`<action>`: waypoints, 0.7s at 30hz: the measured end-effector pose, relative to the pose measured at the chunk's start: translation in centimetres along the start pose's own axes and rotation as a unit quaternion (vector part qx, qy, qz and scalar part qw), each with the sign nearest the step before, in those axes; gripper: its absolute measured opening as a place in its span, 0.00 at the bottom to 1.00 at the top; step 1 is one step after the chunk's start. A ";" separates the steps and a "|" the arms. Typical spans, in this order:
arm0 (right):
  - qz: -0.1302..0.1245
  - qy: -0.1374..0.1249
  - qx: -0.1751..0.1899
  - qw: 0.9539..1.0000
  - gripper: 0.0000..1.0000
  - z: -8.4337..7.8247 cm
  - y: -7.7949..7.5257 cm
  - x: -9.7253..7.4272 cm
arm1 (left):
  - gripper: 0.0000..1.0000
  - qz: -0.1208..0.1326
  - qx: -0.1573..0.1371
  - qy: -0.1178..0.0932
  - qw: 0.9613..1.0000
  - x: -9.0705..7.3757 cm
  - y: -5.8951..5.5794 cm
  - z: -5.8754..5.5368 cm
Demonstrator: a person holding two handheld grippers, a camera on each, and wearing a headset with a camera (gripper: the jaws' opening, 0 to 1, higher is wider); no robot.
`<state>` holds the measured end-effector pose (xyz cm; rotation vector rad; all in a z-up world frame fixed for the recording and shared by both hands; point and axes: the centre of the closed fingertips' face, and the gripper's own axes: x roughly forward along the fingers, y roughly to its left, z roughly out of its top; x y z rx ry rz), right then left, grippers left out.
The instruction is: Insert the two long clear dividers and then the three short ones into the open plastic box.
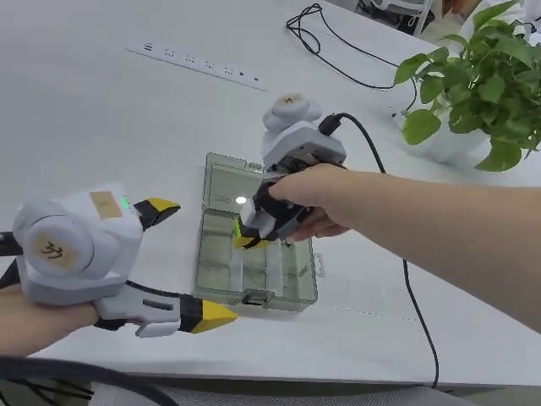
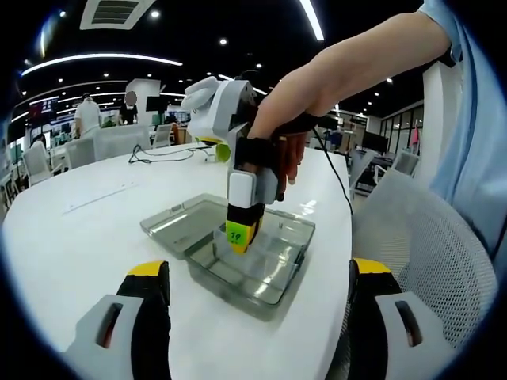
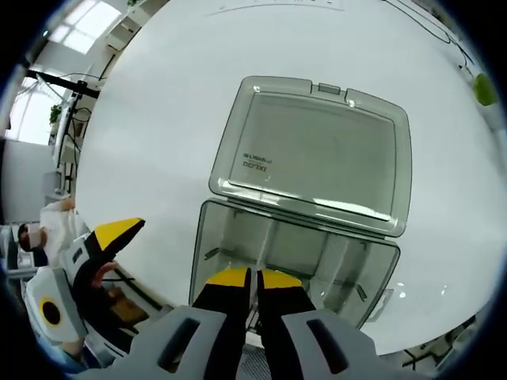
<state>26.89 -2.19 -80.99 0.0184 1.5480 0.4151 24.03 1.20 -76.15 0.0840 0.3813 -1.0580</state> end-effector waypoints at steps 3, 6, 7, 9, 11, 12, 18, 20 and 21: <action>0.005 0.000 0.000 1.000 0.05 0.0 0.0 -0.1 | 0.96 0.001 0.000 0.001 1.000 -0.1 0.0 -0.1; 0.015 -0.007 -0.004 1.000 0.08 0.2 0.2 -0.3 | 0.96 0.002 0.001 0.003 1.000 -0.2 0.0 -0.1; 0.020 -0.012 -0.003 1.000 0.11 0.4 0.4 -0.4 | 0.96 0.002 0.001 0.004 1.000 -0.2 0.0 -0.1; 0.026 -0.021 0.002 0.999 0.15 0.8 0.6 -0.5 | 0.96 0.002 0.001 0.004 1.000 -0.2 0.0 -0.1; 0.031 -0.031 -0.001 0.999 0.17 1.1 0.8 -0.7 | 0.96 0.003 0.002 0.006 1.000 -0.3 -0.1 -0.1; 0.032 -0.032 -0.001 0.999 0.19 1.2 0.8 -0.7 | 0.96 0.003 0.003 0.006 1.000 -0.3 -0.1 -0.1; 0.058 -0.058 -0.010 0.997 0.32 2.4 1.5 -1.3 | 0.96 0.005 0.005 0.008 1.000 -0.5 -0.1 0.1; 0.064 -0.069 -0.015 0.995 0.38 2.8 1.6 -1.4 | 0.96 0.006 0.006 0.009 1.000 -0.5 -0.1 0.1; 0.073 -0.078 -0.022 0.994 0.40 3.1 1.8 -1.4 | 0.96 0.006 0.006 0.009 1.000 -0.5 -0.1 0.2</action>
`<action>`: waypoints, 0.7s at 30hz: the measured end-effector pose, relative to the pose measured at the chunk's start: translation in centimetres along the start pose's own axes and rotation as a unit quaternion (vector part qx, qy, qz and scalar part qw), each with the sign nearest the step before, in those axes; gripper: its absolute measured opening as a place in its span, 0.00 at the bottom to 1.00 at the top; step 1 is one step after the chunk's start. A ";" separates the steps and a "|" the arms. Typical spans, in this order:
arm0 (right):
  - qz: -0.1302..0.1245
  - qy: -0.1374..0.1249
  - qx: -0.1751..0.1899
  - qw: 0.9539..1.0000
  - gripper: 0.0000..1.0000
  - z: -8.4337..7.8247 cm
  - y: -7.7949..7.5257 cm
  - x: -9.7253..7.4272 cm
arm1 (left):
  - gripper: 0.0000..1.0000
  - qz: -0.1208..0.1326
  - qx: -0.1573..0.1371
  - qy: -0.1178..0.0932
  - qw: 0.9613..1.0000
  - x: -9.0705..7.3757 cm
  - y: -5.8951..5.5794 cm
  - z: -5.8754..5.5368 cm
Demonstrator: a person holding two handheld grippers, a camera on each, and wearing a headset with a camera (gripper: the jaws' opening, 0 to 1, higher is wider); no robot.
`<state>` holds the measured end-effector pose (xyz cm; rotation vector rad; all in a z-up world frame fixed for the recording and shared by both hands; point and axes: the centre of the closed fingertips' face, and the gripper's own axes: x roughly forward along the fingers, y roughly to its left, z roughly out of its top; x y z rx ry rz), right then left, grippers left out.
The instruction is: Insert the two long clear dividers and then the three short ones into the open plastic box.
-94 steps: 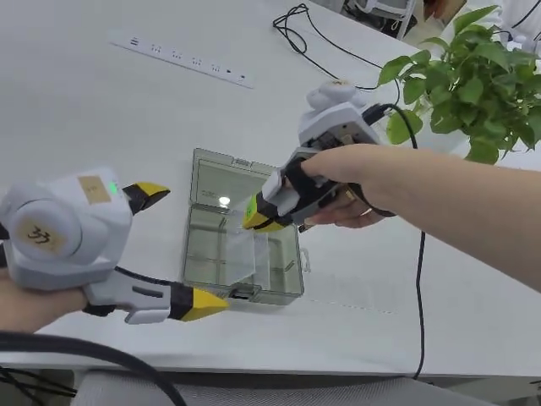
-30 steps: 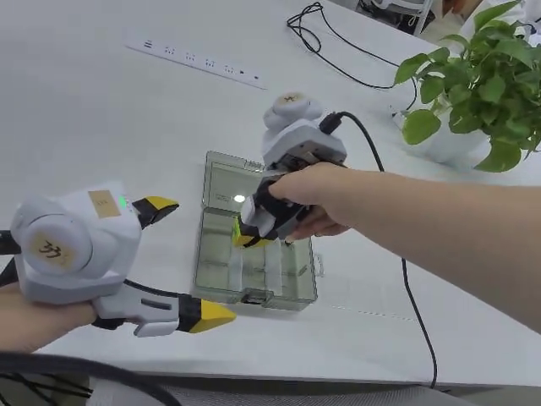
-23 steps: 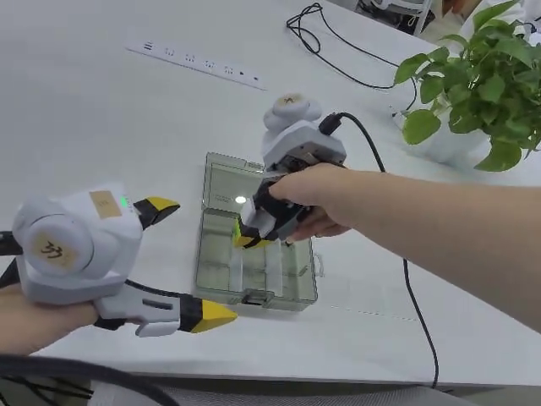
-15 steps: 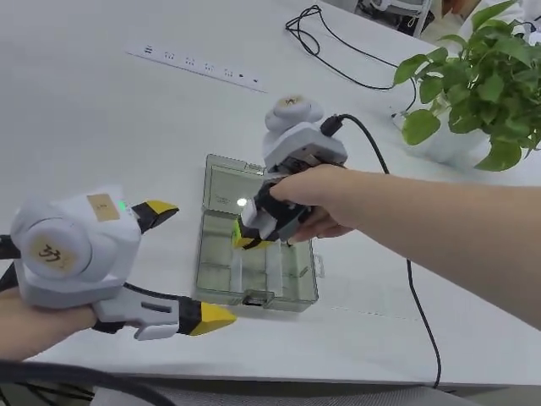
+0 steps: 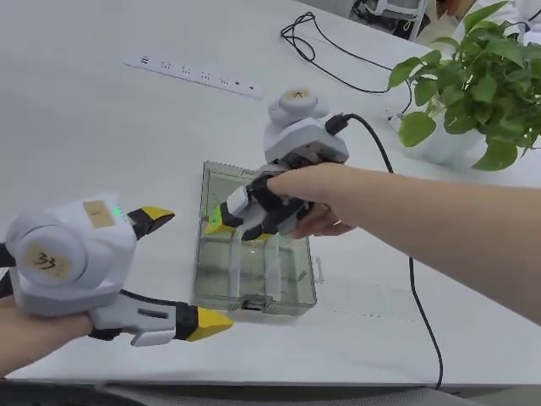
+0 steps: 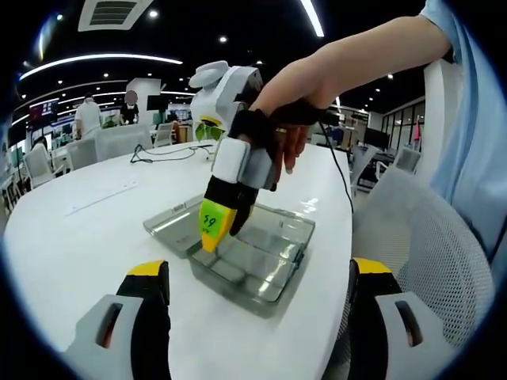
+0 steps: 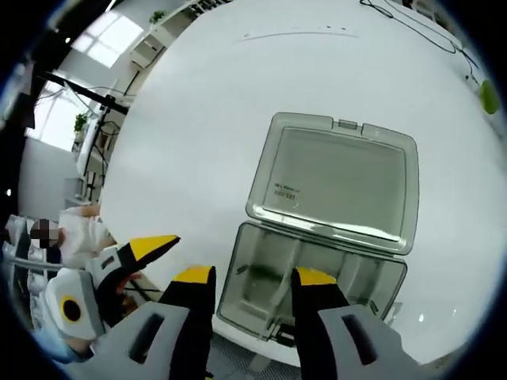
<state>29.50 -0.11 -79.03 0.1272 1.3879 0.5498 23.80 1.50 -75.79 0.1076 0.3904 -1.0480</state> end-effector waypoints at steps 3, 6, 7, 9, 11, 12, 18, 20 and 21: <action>0.010 -0.028 -0.012 0.999 0.50 0.7 0.4 -0.3 | 0.96 0.002 0.001 0.001 1.000 0.0 -0.1 0.2; 0.015 -0.056 -0.031 0.998 0.63 1.2 0.9 -0.8 | 0.96 0.003 0.002 0.001 1.000 0.0 -0.2 0.3; 0.014 -0.061 -0.041 0.997 0.68 1.4 0.7 -0.7 | 0.96 0.003 0.002 0.001 1.000 0.0 -0.2 0.4; 0.012 -0.079 -0.059 0.995 0.77 1.7 0.8 -0.9 | 0.96 0.004 0.000 0.000 1.000 0.0 -0.3 0.5; 0.009 -0.106 -0.076 0.991 0.83 2.4 0.7 -1.1 | 0.96 0.007 -0.002 -0.002 1.000 -0.1 -0.3 0.7; 0.006 -0.101 -0.077 0.992 0.89 2.1 0.5 -1.1 | 0.96 0.007 -0.003 -0.002 1.000 -0.1 -0.3 0.8; 0.004 -0.122 -0.099 0.988 1.00 2.6 0.3 -1.8 | 0.96 0.014 -0.004 -0.002 1.000 -0.4 -0.5 1.1; 0.006 -0.120 -0.102 0.988 1.00 2.6 0.3 -1.9 | 0.96 0.016 -0.004 -0.002 1.000 -0.4 -0.5 1.1; 0.006 -0.122 -0.102 0.987 1.00 2.6 0.2 -2.1 | 0.96 0.018 -0.005 -0.002 1.000 -0.5 -0.5 1.1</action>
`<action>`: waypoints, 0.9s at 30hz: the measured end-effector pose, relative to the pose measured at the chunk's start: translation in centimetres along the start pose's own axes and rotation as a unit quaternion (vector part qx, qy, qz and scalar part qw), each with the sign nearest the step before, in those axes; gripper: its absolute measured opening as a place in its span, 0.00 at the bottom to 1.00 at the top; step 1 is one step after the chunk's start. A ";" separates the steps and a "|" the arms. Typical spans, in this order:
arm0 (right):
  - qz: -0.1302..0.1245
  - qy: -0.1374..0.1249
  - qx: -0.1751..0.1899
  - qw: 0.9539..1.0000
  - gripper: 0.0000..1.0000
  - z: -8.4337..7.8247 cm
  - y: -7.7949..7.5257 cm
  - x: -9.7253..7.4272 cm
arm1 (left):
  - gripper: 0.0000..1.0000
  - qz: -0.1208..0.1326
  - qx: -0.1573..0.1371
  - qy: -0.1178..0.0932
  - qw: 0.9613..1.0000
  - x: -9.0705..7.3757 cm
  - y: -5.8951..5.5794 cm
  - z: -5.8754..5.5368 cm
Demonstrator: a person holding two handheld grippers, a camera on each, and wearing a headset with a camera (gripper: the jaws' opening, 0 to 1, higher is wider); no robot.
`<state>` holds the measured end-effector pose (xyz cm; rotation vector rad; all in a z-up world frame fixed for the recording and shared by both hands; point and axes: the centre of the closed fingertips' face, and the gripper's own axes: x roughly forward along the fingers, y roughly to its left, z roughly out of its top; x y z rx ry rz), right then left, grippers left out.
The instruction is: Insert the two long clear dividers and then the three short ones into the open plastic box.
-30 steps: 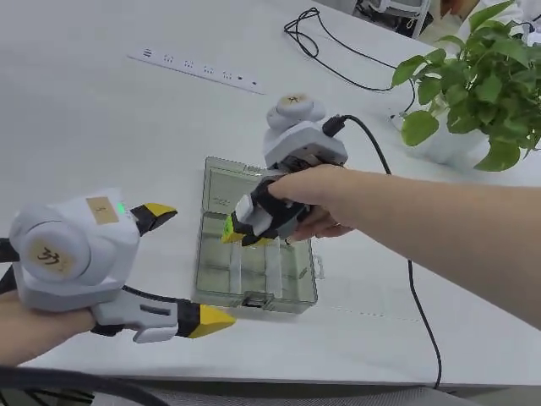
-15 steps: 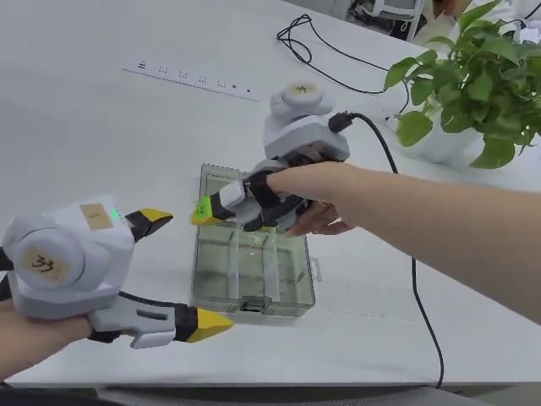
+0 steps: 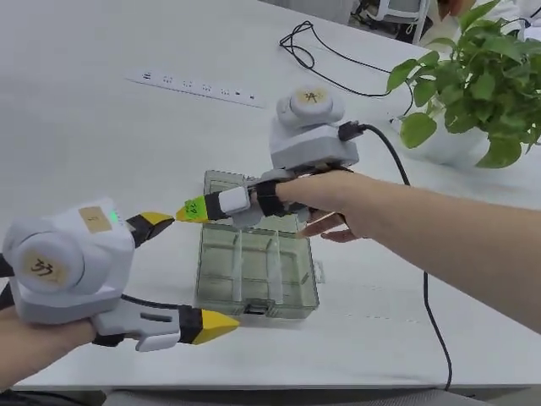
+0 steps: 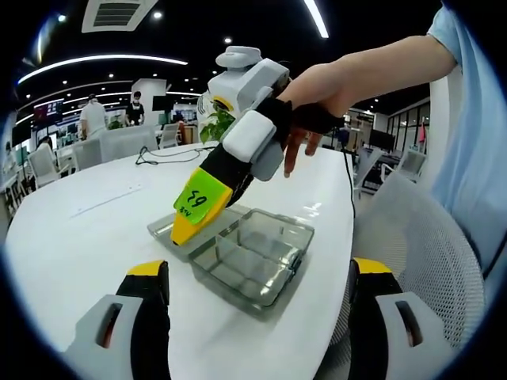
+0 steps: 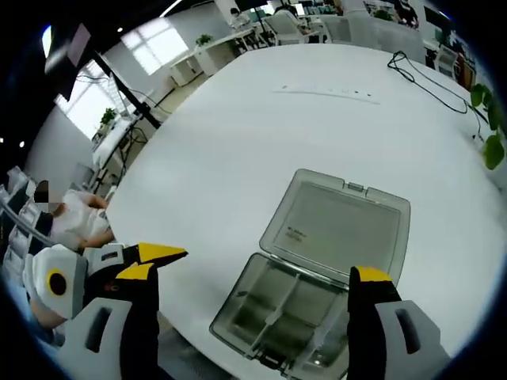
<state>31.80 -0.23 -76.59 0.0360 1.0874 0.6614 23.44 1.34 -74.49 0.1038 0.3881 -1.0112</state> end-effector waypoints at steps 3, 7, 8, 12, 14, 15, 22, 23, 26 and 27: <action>0.006 -0.011 -0.001 1.000 1.00 0.2 0.0 -0.3 | 0.96 0.003 -0.001 0.001 1.000 -0.1 -0.1 0.1; 0.019 -0.026 -0.005 0.999 1.00 0.3 0.1 -1.0 | 0.96 0.008 0.000 0.004 1.000 -0.3 -0.2 0.2; 0.019 -0.028 -0.007 0.999 1.00 0.3 -0.1 -1.2 | 0.96 0.009 0.000 0.005 1.000 -0.3 -0.3 0.2; 0.032 -0.050 -0.022 0.998 1.00 0.3 -0.4 -2.4 | 0.96 0.014 -0.002 0.007 1.000 -0.4 -0.4 0.3; 0.037 -0.059 -0.037 0.997 1.00 0.0 -0.7 -3.1 | 0.96 0.018 -0.004 0.007 1.000 -0.4 -0.5 0.3; 0.039 -0.070 -0.055 0.995 1.00 0.1 -0.9 -3.5 | 0.96 0.021 -0.005 0.008 1.000 -0.4 -0.6 0.4; 0.039 -0.076 -0.104 0.991 1.00 -2.3 -2.8 -5.8 | 0.96 0.031 -0.008 0.010 0.999 -0.1 -1.3 0.6; 0.046 -0.087 -0.121 0.988 0.99 -2.5 -2.8 -6.2 | 0.96 0.034 -0.009 0.009 0.999 0.0 -1.4 0.7; 0.050 -0.102 -0.137 0.984 1.00 -3.4 -3.1 -7.1 | 0.96 0.040 -0.013 0.008 0.999 0.3 -1.6 0.9; 0.049 -0.099 -0.135 0.985 1.00 -3.7 -3.2 -7.2 | 0.96 0.041 -0.014 0.007 0.999 0.3 -1.6 1.0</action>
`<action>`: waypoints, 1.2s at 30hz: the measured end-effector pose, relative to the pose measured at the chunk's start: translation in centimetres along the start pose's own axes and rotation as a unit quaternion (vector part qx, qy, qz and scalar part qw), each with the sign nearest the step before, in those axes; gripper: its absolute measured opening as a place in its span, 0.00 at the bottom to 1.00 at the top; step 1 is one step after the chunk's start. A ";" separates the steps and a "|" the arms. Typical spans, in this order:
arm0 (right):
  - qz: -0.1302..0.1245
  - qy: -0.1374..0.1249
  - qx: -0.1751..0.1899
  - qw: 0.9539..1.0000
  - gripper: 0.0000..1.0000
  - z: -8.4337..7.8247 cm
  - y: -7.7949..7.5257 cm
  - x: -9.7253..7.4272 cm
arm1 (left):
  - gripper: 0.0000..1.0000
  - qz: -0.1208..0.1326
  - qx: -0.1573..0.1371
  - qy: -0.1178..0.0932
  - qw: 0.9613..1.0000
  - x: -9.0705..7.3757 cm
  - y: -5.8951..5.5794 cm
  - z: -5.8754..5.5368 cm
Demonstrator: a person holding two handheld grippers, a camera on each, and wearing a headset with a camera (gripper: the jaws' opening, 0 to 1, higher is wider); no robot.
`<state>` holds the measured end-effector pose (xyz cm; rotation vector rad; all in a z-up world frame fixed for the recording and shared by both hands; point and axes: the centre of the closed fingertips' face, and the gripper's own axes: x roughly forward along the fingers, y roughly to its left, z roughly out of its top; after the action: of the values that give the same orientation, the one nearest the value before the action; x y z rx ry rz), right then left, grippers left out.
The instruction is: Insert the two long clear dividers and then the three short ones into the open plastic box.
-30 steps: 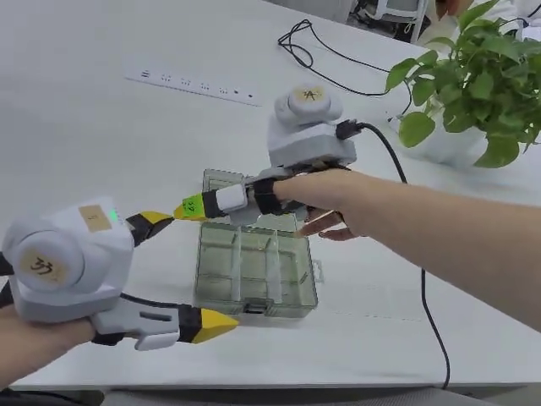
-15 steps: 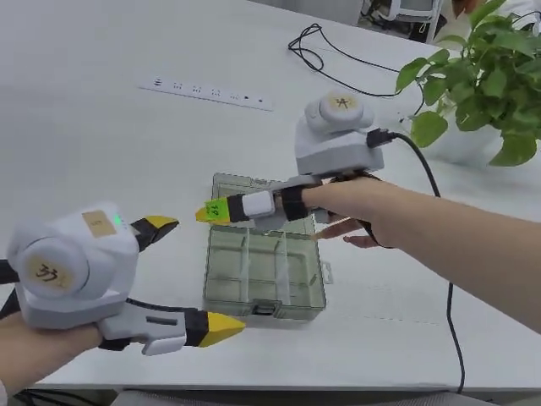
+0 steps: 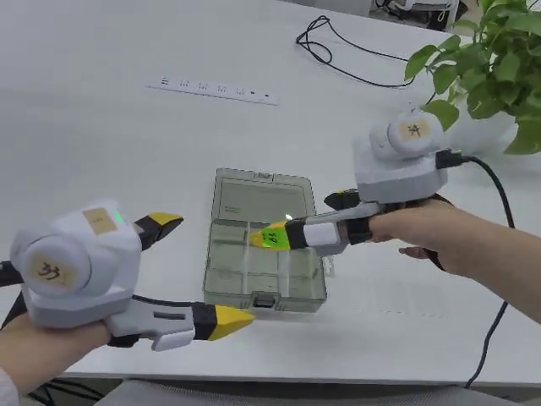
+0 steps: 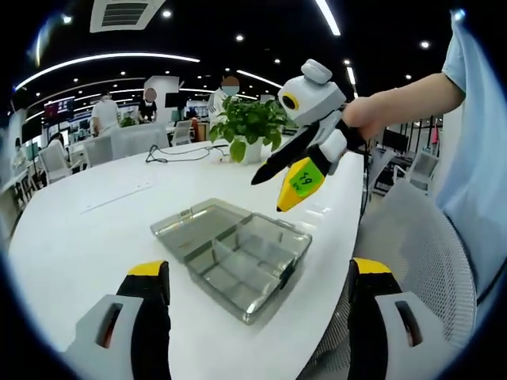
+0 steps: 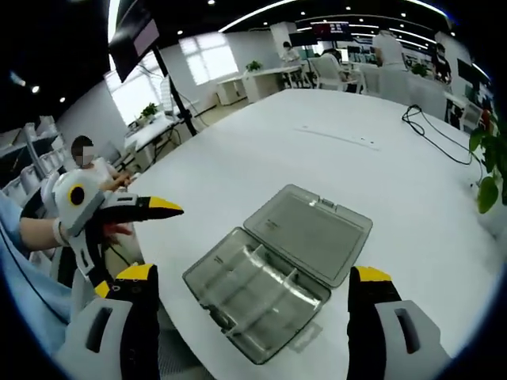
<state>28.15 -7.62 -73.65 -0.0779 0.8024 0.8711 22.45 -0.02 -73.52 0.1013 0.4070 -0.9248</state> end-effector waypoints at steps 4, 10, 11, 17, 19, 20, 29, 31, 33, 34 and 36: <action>0.018 -0.039 -0.042 0.998 1.00 -0.3 -0.4 -1.2 | 0.96 0.012 -0.016 -0.009 1.000 0.2 -0.2 0.5; 0.027 -0.050 -0.085 0.995 1.00 -1.9 -1.5 -2.9 | 0.95 0.027 -0.021 -0.007 0.999 0.2 -0.3 0.7; 0.033 -0.055 -0.090 0.994 1.00 -2.0 -1.5 -3.1 | 0.95 0.030 -0.021 -0.007 0.999 0.2 -0.3 0.8; 0.048 -0.080 -0.123 0.988 0.99 -3.1 -2.4 -4.0 | 0.95 0.048 -0.021 -0.001 0.999 -0.1 -0.3 0.8; 0.050 -0.079 -0.140 0.986 0.98 -3.7 -2.7 -4.2 | 0.95 0.055 -0.023 -0.001 0.998 -0.3 -0.3 0.9; 0.052 -0.068 -0.150 0.985 0.98 -4.3 -3.0 -4.2 | 0.95 0.060 -0.025 -0.001 0.998 -0.4 -0.1 0.8; 0.070 0.030 -0.251 0.965 0.90 -8.8 -5.3 -3.8 | 0.95 0.076 -0.027 0.010 0.997 -0.6 -0.3 0.8; 0.072 0.046 -0.276 0.957 0.88 -9.5 -6.4 -3.4 | 0.95 0.078 -0.025 0.013 0.997 -0.6 -0.5 0.9; 0.071 0.076 -0.278 0.955 0.84 -10.4 -6.9 -3.4 | 0.95 0.079 -0.024 0.015 0.996 -0.5 -0.6 1.0; 0.077 0.072 -0.286 0.952 0.82 -10.4 -6.9 -3.2 | 0.95 0.080 -0.023 0.015 0.996 -0.5 -0.7 1.0; 0.084 0.099 -0.287 0.949 0.76 -11.2 -7.2 -3.2 | 0.95 0.082 -0.023 0.016 0.996 -0.5 -0.8 1.1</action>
<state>25.38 -18.57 -81.29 -0.6254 0.7253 1.2536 21.91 -0.44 -72.25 0.1052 0.4433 -0.7526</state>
